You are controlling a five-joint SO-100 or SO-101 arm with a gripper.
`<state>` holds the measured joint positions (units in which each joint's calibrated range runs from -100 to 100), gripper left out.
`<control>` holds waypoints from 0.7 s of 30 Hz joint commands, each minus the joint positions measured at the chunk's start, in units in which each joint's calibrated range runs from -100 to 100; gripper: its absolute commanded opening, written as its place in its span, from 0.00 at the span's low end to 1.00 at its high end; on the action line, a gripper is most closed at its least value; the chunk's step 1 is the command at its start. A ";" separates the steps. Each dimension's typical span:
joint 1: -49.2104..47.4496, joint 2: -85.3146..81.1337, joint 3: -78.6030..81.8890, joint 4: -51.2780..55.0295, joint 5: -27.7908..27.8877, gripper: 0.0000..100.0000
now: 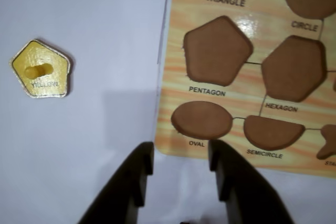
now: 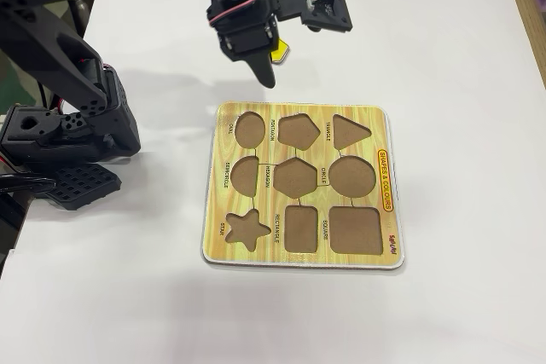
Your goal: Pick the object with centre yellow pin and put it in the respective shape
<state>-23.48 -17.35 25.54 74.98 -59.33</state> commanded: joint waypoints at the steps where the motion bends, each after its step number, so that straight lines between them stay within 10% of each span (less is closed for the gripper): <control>1: -5.23 3.96 -6.29 -0.65 -0.45 0.12; 21: -23.40 24.22 -30.94 -0.91 0.02 0.12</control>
<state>-45.37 6.10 0.00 74.72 -59.65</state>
